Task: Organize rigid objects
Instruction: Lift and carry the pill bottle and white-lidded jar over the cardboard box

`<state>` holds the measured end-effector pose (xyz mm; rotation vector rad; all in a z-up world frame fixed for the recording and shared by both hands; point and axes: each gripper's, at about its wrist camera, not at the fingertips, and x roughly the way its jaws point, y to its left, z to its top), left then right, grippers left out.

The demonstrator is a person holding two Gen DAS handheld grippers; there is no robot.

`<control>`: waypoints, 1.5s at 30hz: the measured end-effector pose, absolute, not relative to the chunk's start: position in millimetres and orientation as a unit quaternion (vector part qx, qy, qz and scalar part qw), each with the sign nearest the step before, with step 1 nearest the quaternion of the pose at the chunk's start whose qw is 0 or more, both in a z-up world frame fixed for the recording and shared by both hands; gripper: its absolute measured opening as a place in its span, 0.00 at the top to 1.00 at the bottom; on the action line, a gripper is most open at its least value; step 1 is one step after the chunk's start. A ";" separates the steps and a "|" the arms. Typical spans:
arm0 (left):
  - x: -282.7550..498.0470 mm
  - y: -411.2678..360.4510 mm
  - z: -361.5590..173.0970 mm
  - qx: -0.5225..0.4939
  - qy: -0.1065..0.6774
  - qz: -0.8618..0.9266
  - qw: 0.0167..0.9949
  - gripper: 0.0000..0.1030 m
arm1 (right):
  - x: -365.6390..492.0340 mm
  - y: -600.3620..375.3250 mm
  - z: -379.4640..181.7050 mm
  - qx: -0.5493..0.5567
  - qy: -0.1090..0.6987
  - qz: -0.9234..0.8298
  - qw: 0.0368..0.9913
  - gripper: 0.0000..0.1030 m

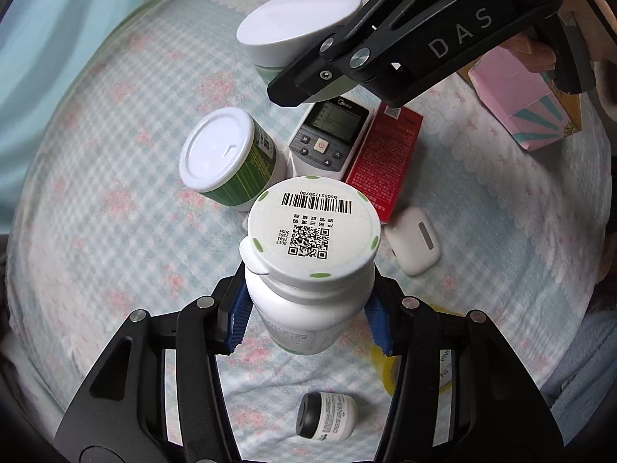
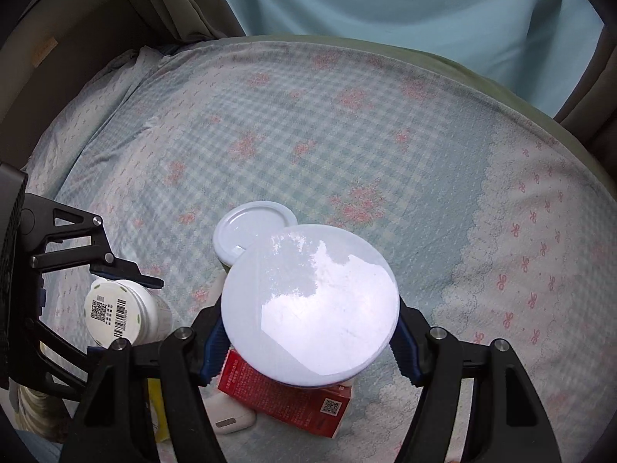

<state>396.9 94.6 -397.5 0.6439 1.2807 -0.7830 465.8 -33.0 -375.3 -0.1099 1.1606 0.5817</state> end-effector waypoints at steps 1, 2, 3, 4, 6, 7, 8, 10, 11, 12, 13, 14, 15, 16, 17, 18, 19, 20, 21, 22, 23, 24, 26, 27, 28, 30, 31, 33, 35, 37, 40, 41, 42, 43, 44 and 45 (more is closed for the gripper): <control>394.2 98.3 -391.2 0.283 0.570 -0.348 0.689 0.54 | 461.6 -32.9 -367.8 -0.046 0.538 0.267 0.799 0.36; 394.0 103.8 -385.4 0.279 0.568 -0.346 0.693 0.54 | 457.3 -32.9 -359.0 -0.040 0.535 0.262 0.802 0.36; 389.9 107.2 -378.1 0.275 0.566 -0.343 0.698 0.54 | 451.4 -33.7 -350.5 -0.037 0.532 0.256 0.807 0.36; 385.9 111.9 -369.9 0.271 0.564 -0.339 0.703 0.54 | 445.2 -33.6 -339.9 -0.035 0.528 0.249 0.811 0.36; 371.5 117.7 -348.4 0.257 0.562 -0.327 0.715 0.54 | 429.0 -34.2 -317.6 -0.030 0.519 0.236 0.821 0.36; 369.1 121.1 -339.8 0.248 0.562 -0.322 0.720 0.54 | 420.0 -35.2 -305.7 -0.025 0.515 0.229 0.826 0.36; 364.1 125.2 -329.6 0.239 0.561 -0.316 0.727 0.54 | 411.4 -34.9 -292.1 -0.020 0.511 0.222 0.830 0.36; 353.1 126.5 -305.5 0.221 0.555 -0.305 0.742 0.54 | 391.2 -33.1 -264.4 -0.008 0.503 0.208 0.839 0.36; 348.8 130.0 -292.5 0.210 0.552 -0.302 0.749 0.54 | 380.3 -32.9 -250.2 -0.001 0.499 0.201 0.843 0.36; 347.3 129.7 -281.9 0.201 0.548 -0.299 0.755 0.54 | 368.1 -33.1 -235.3 0.004 0.495 0.194 0.847 0.36; 344.9 131.2 -268.2 0.191 0.542 -0.298 0.762 0.54 | 357.0 -33.4 -221.3 0.009 0.492 0.186 0.850 0.36; 341.2 133.1 -254.7 0.180 0.537 -0.296 0.769 0.54 | 346.5 -34.0 -207.3 0.017 0.489 0.179 0.853 0.36; 336.7 135.0 -241.1 0.172 0.530 -0.293 0.777 0.54 | 335.8 -34.9 -193.5 0.023 0.485 0.175 0.857 0.36; 331.8 136.1 -227.7 0.165 0.524 -0.289 0.784 0.54 | 325.0 -36.6 -181.0 0.028 0.478 0.171 0.861 0.36; 329.2 135.0 -216.9 0.160 0.517 -0.285 0.791 0.54 | 313.9 -38.7 -169.3 0.032 0.472 0.167 0.865 0.36; 323.9 132.9 -205.2 0.154 0.510 -0.282 0.798 0.54 | 303.1 -41.6 -159.3 0.037 0.467 0.162 0.869 0.36; 318.7 131.8 -193.3 0.147 0.504 -0.280 0.804 0.54 | 293.4 -47.6 -150.4 0.043 0.462 0.158 0.872 0.36; 313.7 129.0 -182.7 0.139 0.500 -0.279 0.808 0.54 | 283.9 -54.4 -142.3 0.049 0.457 0.153 0.875 0.36; 309.0 126.1 -172.7 0.130 0.497 -0.280 0.811 0.54 | 273.8 -62.4 -135.0 0.056 0.453 0.147 0.877 0.36; 303.9 122.1 -163.1 0.122 0.493 -0.280 0.814 0.54 | 264.8 -70.9 -128.4 0.061 0.449 0.141 0.880 0.36; 298.7 116.3 -156.5 0.117 0.491 -0.280 0.817 0.54 | 255.7 -80.1 -122.2 0.063 0.444 0.135 0.883 0.36; 292.9 109.0 -149.4 0.115 0.487 -0.279 0.819 0.54 | 247.3 -89.1 -116.1 0.062 0.440 0.130 0.887 0.36; 279.5 90.8 -137.0 0.116 0.480 -0.275 0.825 0.54 | 229.0 -109.1 -106.0 0.054 0.430 0.121 0.893 0.36; 272.9 80.8 -131.2 0.115 0.477 -0.272 0.828 0.54 | 220.3 -120.9 -102.4 0.049 0.426 0.117 0.896 0.36; 266.0 69.9 -126.9 0.112 0.475 -0.270 0.830 0.54 | 210.4 -131.8 -100.2 0.045 0.422 0.115 0.898 0.36; 251.0 45.5 -121.9 0.107 0.474 -0.264 0.833 0.54 | 195.3 -158.5 -97.5 0.043 0.417 0.116 0.901 0.36; 244.0 31.3 -120.1 0.105 0.475 -0.259 0.834 0.54 | 188.9 -173.3 -98.2 0.044 0.414 0.119 0.901 0.36; 229.6 1.0 -119.6 0.094 0.479 -0.254 0.835 0.54 | 178.0 -202.9 -100.4 0.042 0.415 0.120 0.901 0.36; 215.2 -31.4 -121.6 0.079 0.482 -0.254 0.835 0.54 | 168.1 -231.1 -104.4 0.034 0.416 0.117 0.901 0.36; 204.5 -64.2 -127.5 0.069 0.485 -0.258 0.833 0.54 | 162.4 -259.4 -110.2 0.027 0.420 0.111 0.900 0.36; 192.8 -111.3 -139.5 0.049 0.494 -0.262 0.828 0.54 | 153.5 -304.2 -118.7 0.033 0.428 0.100 0.898 0.36; 190.8 -124.8 -145.1 0.041 0.498 -0.264 0.825 0.54 | 150.8 -317.9 -121.0 0.035 0.431 0.097 0.896 0.36; 188.8 -138.3 -149.7 0.035 0.502 -0.266 0.822 0.54 | 149.6 -330.3 -123.5 0.035 0.436 0.094 0.894 0.36; 187.2 -151.5 -154.7 0.030 0.507 -0.269 0.818 0.54 | 149.6 -341.3 -127.2 0.031 0.441 0.090 0.892 0.36; 186.5 -163.9 -160.6 0.027 0.512 -0.270 0.815 0.54 | 149.9 -351.1 -130.9 0.026 0.445 0.085 0.891 0.36; 186.2 -175.9 -167.0 0.026 0.518 -0.271 0.811 0.54 | 148.0 -360.3 -135.3 0.023 0.449 0.081 0.890 0.36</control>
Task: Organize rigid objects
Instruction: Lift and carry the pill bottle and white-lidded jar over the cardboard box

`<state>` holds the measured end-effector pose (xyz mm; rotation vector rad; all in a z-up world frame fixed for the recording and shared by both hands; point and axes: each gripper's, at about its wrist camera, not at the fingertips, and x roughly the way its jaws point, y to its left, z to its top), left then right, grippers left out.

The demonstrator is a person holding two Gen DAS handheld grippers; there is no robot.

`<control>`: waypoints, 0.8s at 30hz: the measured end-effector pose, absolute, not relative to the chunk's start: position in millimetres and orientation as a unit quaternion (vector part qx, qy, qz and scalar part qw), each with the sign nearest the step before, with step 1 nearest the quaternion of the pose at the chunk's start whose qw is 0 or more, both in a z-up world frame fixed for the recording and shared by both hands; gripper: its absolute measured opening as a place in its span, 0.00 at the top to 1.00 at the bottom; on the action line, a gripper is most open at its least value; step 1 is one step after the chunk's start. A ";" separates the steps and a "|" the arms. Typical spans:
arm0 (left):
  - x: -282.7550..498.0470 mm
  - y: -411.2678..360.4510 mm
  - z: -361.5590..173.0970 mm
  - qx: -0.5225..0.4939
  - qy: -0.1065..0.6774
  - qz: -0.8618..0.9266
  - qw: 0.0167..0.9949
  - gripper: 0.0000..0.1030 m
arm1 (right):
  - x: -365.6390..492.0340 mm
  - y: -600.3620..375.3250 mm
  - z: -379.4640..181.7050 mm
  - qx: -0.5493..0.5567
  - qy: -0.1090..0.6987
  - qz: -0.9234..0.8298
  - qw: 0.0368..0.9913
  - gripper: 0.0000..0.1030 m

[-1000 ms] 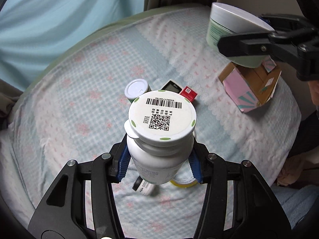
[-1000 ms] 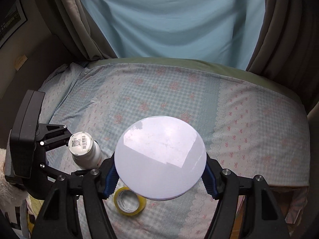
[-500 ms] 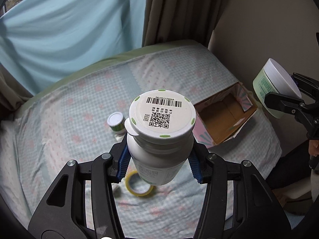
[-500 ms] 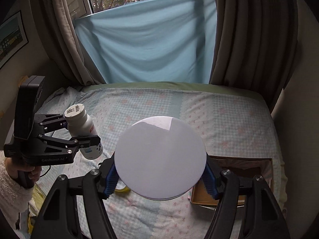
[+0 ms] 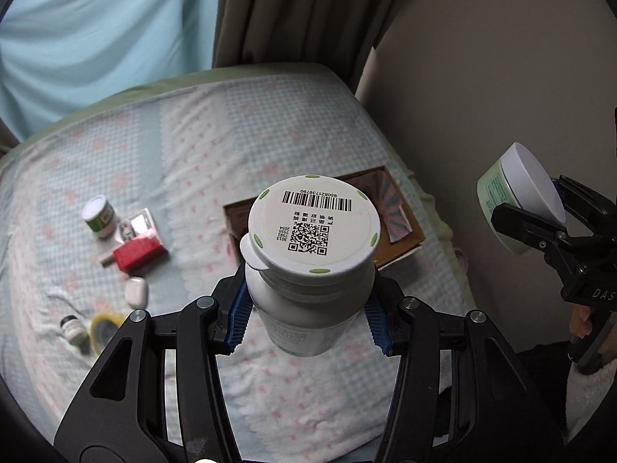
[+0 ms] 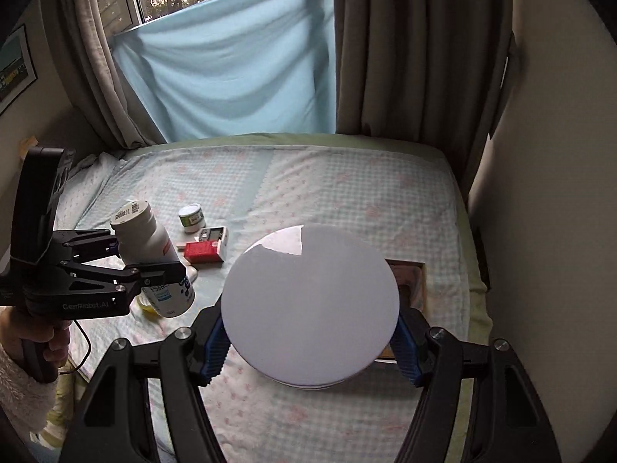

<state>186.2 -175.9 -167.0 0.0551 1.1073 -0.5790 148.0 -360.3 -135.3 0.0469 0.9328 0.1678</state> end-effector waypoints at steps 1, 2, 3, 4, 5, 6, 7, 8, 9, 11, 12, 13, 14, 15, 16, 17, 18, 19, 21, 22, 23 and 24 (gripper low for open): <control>186.0 -187.6 -173.9 0.027 0.524 -0.271 0.807 0.54 | 149.9 -368.9 -140.6 0.021 0.454 0.078 0.887 0.36; 186.5 -199.5 -181.4 0.029 0.531 -0.270 0.803 0.54 | 150.4 -376.2 -146.1 0.022 0.457 0.076 0.886 0.36; 187.6 -208.2 -189.4 0.031 0.538 -0.269 0.798 0.54 | 153.1 -383.6 -153.1 0.022 0.458 0.076 0.885 0.36; 189.8 -217.2 -197.4 0.032 0.546 -0.268 0.793 0.54 | 157.1 -389.9 -161.6 0.022 0.461 0.074 0.884 0.36; 192.8 -224.4 -206.4 0.034 0.554 -0.266 0.788 0.54 | 161.6 -395.4 -171.5 0.024 0.466 0.072 0.882 0.36; 197.8 -230.4 -215.3 0.036 0.561 -0.263 0.784 0.54 | 165.5 -401.4 -181.5 0.028 0.470 0.071 0.879 0.36; 201.1 -236.5 -224.9 0.039 0.569 -0.259 0.780 0.54 | 170.7 -405.5 -192.3 0.033 0.473 0.070 0.878 0.36; 204.9 -242.6 -233.8 0.043 0.576 -0.256 0.775 0.54 | 174.8 -410.5 -203.4 0.037 0.476 0.068 0.876 0.36; 208.1 -247.4 -243.8 0.050 0.583 -0.251 0.771 0.54 | 178.1 -415.1 -214.7 0.041 0.478 0.065 0.875 0.36; 217.2 -253.5 -263.4 0.066 0.596 -0.241 0.763 0.54 | 186.5 -418.4 -235.7 0.044 0.481 0.060 0.873 0.36; 222.9 -254.1 -273.9 0.072 0.602 -0.236 0.760 0.54 | 190.8 -420.3 -245.9 0.046 0.483 0.058 0.872 0.36; 227.8 -254.9 -283.3 0.076 0.608 -0.233 0.755 0.54 | 193.4 -422.2 -255.8 0.046 0.485 0.058 0.872 0.36; 233.0 -255.9 -293.3 0.080 0.614 -0.230 0.751 0.54 | 197.8 -422.9 -265.6 0.047 0.486 0.058 0.871 0.36; 237.9 -254.9 -303.2 0.085 0.619 -0.227 0.747 0.54 | 199.8 -424.3 -275.9 0.047 0.487 0.059 0.870 0.36; 242.3 -256.9 -312.0 0.091 0.623 -0.224 0.744 0.55 | 203.9 -423.8 -285.8 0.044 0.489 0.060 0.869 0.36; 247.3 -258.4 -321.1 0.097 0.627 -0.222 0.740 0.55 | 207.9 -422.6 -294.9 0.039 0.490 0.062 0.869 0.36; 251.3 -260.6 -329.5 0.102 0.631 -0.219 0.737 0.55 | 211.3 -420.5 -304.3 0.031 0.493 0.063 0.867 0.36; 254.2 -263.1 -337.7 0.108 0.635 -0.217 0.734 0.55 | 215.0 -418.5 -314.1 0.024 0.496 0.064 0.865 0.36; 258.8 -268.0 -352.2 0.117 0.642 -0.216 0.726 0.55 | 220.8 -415.6 -331.9 0.016 0.505 0.069 0.860 0.36; 260.1 -270.3 -358.8 0.122 0.645 -0.216 0.722 0.55 | 222.8 -414.9 -339.7 0.014 0.508 0.071 0.858 0.36; 260.5 -272.5 -365.0 0.127 0.648 -0.217 0.719 0.55 | 224.3 -414.3 -346.5 0.011 0.512 0.073 0.856 0.36; 260.6 -274.3 -370.2 0.132 0.650 -0.217 0.716 0.55 | 224.7 -414.0 -352.6 0.007 0.513 0.074 0.855 0.36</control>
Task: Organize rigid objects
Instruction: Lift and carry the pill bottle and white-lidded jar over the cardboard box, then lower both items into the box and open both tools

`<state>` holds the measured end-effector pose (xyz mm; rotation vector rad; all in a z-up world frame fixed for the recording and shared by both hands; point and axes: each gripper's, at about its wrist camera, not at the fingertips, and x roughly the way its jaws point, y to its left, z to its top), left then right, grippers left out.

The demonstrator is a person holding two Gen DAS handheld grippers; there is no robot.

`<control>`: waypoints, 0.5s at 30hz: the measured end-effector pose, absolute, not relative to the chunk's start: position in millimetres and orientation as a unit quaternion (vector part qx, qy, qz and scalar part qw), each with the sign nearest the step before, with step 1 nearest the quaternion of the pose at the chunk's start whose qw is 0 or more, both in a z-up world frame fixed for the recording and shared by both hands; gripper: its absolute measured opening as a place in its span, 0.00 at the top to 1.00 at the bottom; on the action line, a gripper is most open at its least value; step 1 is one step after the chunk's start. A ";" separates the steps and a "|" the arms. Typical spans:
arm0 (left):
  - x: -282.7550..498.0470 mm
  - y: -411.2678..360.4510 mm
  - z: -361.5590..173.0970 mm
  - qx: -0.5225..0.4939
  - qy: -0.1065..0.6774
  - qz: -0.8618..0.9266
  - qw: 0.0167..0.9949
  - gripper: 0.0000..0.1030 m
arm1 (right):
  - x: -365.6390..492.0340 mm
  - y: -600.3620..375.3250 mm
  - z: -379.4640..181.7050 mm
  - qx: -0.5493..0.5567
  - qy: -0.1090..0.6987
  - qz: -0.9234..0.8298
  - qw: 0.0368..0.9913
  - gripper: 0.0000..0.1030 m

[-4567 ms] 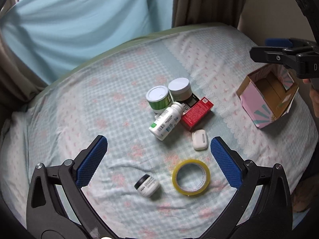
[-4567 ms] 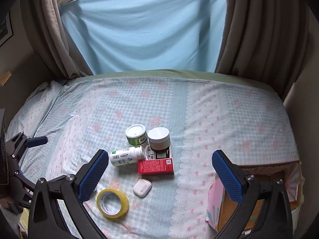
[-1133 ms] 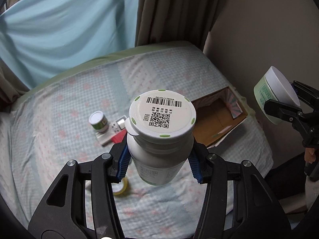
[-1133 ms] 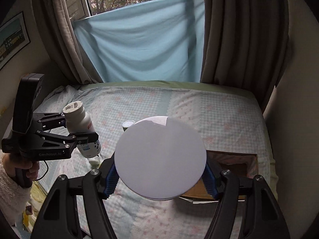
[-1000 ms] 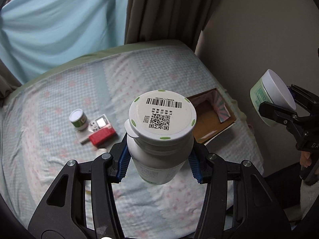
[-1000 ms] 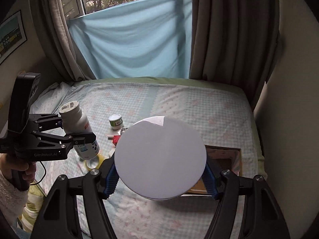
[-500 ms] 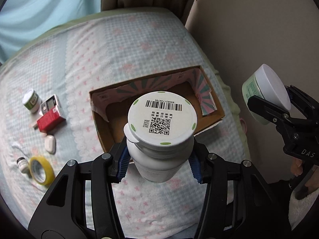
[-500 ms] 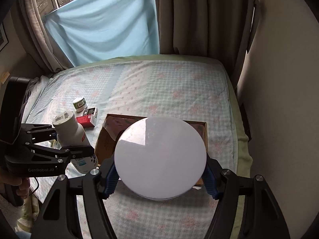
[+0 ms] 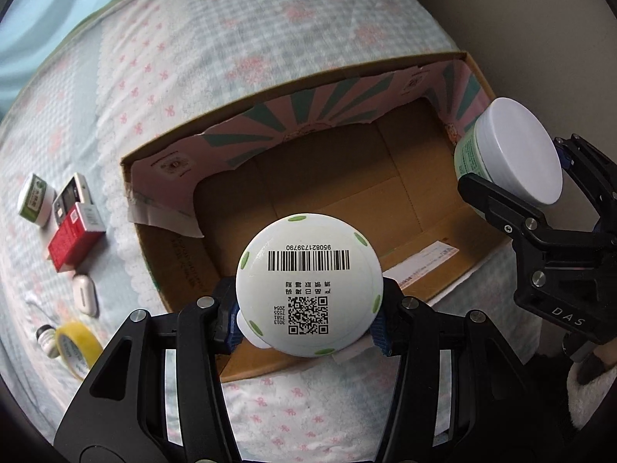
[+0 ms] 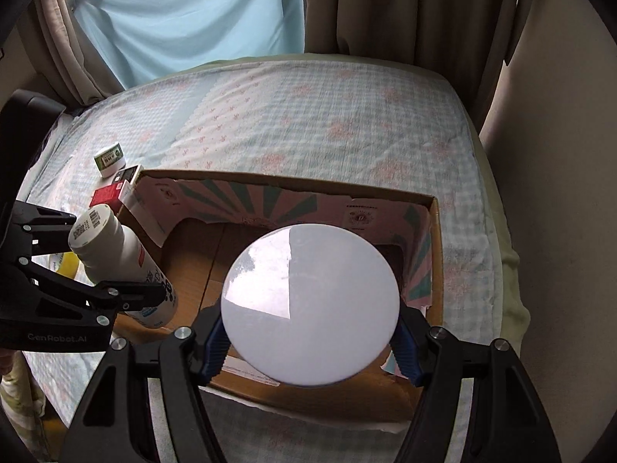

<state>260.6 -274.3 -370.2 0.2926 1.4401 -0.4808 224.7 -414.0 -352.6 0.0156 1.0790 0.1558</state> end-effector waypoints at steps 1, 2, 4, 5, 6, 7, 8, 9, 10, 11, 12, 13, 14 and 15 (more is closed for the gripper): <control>260.3 -275.9 -374.2 0.137 0.652 -0.218 0.713 0.55 | 224.9 -414.1 -357.4 0.006 0.514 0.074 0.854 0.36; 259.5 -277.5 -377.9 0.142 0.653 -0.218 0.711 0.55 | 225.5 -415.0 -362.1 0.007 0.516 0.075 0.853 0.36; 256.8 -279.3 -383.9 0.155 0.651 -0.214 0.712 0.55 | 225.8 -415.9 -368.5 0.012 0.517 0.074 0.853 0.36; 255.1 -280.9 -385.0 0.166 0.646 -0.211 0.715 0.54 | 226.5 -416.5 -371.2 0.015 0.518 0.072 0.852 0.36; 253.6 -282.5 -385.3 0.177 0.638 -0.209 0.720 0.54 | 228.0 -417.4 -374.2 0.018 0.520 0.070 0.851 0.36; 252.6 -283.8 -385.1 0.187 0.629 -0.209 0.725 0.54 | 230.3 -417.5 -376.6 0.020 0.523 0.069 0.849 0.36; 252.6 -284.9 -384.1 0.193 0.621 -0.211 0.730 0.47 | 233.4 -418.3 -379.3 0.023 0.528 0.069 0.846 0.35; 253.9 -285.6 -381.3 0.192 0.614 -0.215 0.735 0.35 | 236.2 -418.6 -380.9 0.026 0.529 0.066 0.846 0.34; 254.7 -285.5 -378.5 0.190 0.609 -0.218 0.739 0.01 | 238.2 -420.0 -379.9 0.028 0.520 0.058 0.851 0.15; 255.5 -284.7 -375.4 0.187 0.603 -0.221 0.743 0.00 | 239.5 -422.7 -376.5 0.032 0.510 0.053 0.858 0.00; 255.5 -283.0 -373.8 0.185 0.599 -0.222 0.747 0.00 | 240.6 -426.2 -371.9 0.039 0.499 0.055 0.864 0.00; 254.7 -280.8 -373.6 0.187 0.598 -0.221 0.747 0.00 | 240.6 -429.9 -366.8 0.044 0.488 0.052 0.870 0.00; 254.0 -278.6 -373.5 0.189 0.597 -0.219 0.748 0.00 | 239.6 -432.9 -362.2 0.047 0.478 0.047 0.876 0.00; 252.7 -276.1 -372.5 0.188 0.597 -0.219 0.748 0.00 | 238.5 -435.9 -359.2 0.049 0.475 0.043 0.878 0.00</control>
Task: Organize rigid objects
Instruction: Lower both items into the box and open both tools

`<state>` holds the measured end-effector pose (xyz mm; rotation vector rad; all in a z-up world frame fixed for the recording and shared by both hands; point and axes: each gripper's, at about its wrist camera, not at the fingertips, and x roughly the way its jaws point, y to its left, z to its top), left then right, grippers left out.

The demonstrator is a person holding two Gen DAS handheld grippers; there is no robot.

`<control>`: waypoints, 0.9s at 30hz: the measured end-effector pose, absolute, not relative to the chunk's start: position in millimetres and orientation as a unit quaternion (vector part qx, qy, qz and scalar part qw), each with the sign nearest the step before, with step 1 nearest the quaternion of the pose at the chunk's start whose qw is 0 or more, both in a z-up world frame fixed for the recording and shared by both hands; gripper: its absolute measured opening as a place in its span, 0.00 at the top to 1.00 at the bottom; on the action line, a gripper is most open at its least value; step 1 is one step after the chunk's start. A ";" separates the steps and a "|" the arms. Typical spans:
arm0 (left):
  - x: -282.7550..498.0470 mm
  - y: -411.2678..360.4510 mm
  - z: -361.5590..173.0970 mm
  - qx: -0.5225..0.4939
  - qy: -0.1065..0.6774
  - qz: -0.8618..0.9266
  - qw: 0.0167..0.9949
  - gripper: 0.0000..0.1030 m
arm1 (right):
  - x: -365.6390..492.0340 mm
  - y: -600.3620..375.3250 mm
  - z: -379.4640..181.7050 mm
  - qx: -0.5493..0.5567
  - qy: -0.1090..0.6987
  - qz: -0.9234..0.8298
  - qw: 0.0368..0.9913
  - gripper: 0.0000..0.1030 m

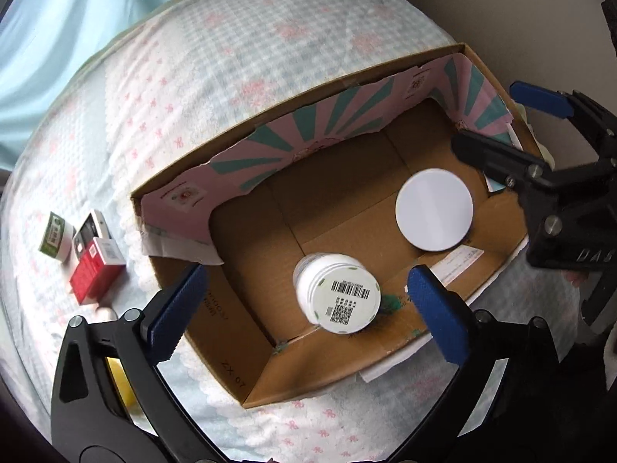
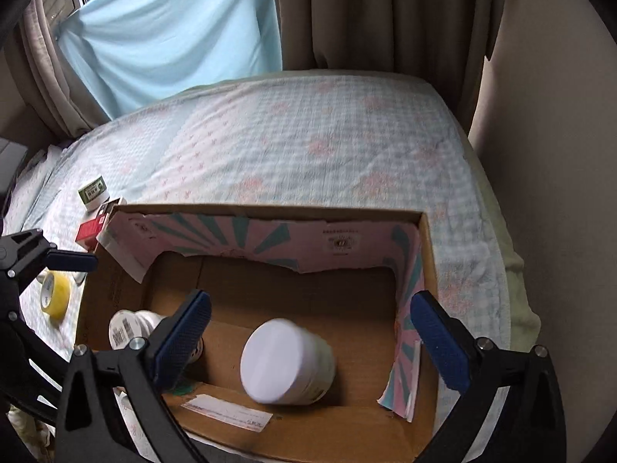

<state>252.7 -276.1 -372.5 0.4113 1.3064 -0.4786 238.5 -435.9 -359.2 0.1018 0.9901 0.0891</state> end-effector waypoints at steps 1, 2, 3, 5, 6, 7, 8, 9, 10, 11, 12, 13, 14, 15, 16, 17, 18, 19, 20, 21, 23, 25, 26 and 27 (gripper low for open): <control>252.1 -273.7 -372.2 0.184 0.600 -0.219 0.747 0.00 | 237.5 -438.4 -356.7 0.048 0.477 0.038 0.877 0.00; 251.4 -270.3 -372.3 0.179 0.603 -0.217 0.746 0.00 | 236.4 -439.9 -355.0 0.046 0.479 0.032 0.876 0.00; 250.7 -266.9 -371.4 0.173 0.606 -0.216 0.746 0.00 | 235.2 -441.1 -353.3 0.044 0.480 0.027 0.876 0.00; 250.3 -262.0 -369.2 0.164 0.608 -0.212 0.747 0.00 | 232.3 -443.1 -351.0 0.040 0.481 0.021 0.876 0.00; 249.6 -259.5 -366.6 0.160 0.608 -0.209 0.749 0.00 | 230.8 -444.1 -349.5 0.039 0.481 0.018 0.876 0.00; 250.5 -257.7 -366.4 0.156 0.608 -0.206 0.750 0.00 | 229.6 -444.3 -348.2 0.037 0.482 0.017 0.875 0.00; 249.6 -257.0 -362.5 0.152 0.609 -0.204 0.751 0.00 | 228.3 -444.7 -346.9 0.036 0.484 0.016 0.874 0.00; 250.2 -256.4 -361.5 0.148 0.609 -0.204 0.752 0.00 | 227.2 -444.6 -345.5 0.037 0.485 0.015 0.874 0.00; 248.6 -255.2 -358.9 0.146 0.608 -0.204 0.754 0.00 | 225.1 -444.3 -343.5 0.037 0.486 0.014 0.873 0.00; 247.6 -254.6 -356.7 0.145 0.606 -0.204 0.755 0.00 | 223.5 -445.1 -341.7 0.037 0.485 0.013 0.873 0.00; 246.3 -254.9 -354.7 0.145 0.605 -0.205 0.756 0.00 | 222.2 -445.3 -340.2 0.037 0.486 0.013 0.873 0.00; 243.9 -255.0 -352.0 0.146 0.603 -0.206 0.757 0.00 | 221.3 -444.5 -339.1 0.038 0.487 0.012 0.872 0.00; 242.3 -253.9 -349.0 0.147 0.600 -0.207 0.758 0.00 | 220.4 -444.3 -337.2 0.038 0.488 0.012 0.872 0.00; 241.5 -254.0 -346.2 0.147 0.597 -0.208 0.760 0.00 | 219.9 -442.5 -336.1 0.038 0.489 0.011 0.871 0.00; 240.1 -253.7 -343.2 0.147 0.595 -0.209 0.762 0.00 | 219.4 -441.7 -334.7 0.038 0.491 0.012 0.870 0.00; 239.0 -253.2 -339.9 0.146 0.593 -0.209 0.763 0.00 | 217.9 -440.9 -332.4 0.039 0.492 0.013 0.870 0.00; 237.0 -252.2 -336.0 0.145 0.591 -0.209 0.766 0.00 | 215.9 -439.9 -329.7 0.039 0.491 0.013 0.870 0.00; 235.7 -251.4 -332.2 0.144 0.589 -0.209 0.768 0.00 | 214.1 -439.0 -326.7 0.039 0.490 0.013 0.871 0.00; 234.2 -250.6 -328.4 0.144 0.587 -0.208 0.769 0.00 | 212.2 -437.7 -323.5 0.039 0.490 0.014 0.871 0.00; 232.4 -249.5 -323.9 0.144 0.585 -0.207 0.771 0.00 | 209.8 -436.3 -319.7 0.038 0.488 0.015 0.872 0.00; 227.5 -246.1 -313.4 0.144 0.578 -0.204 0.777 0.00 | 204.3 -433.6 -310.0 0.036 0.482 0.016 0.875 0.00; 221.4 -241.7 -301.8 0.142 0.572 -0.200 0.782 0.00 | 198.4 -430.1 -298.1 0.031 0.475 0.013 0.879 0.00; 217.7 -238.8 -295.1 0.141 0.569 -0.199 0.785 0.00 | 195.8 -427.9 -291.3 0.027 0.471 0.011 0.881 0.00; 214.0 -235.3 -287.8 0.137 0.566 -0.198 0.788 0.00 | 192.7 -425.7 -284.6 0.025 0.468 0.012 0.883 0.00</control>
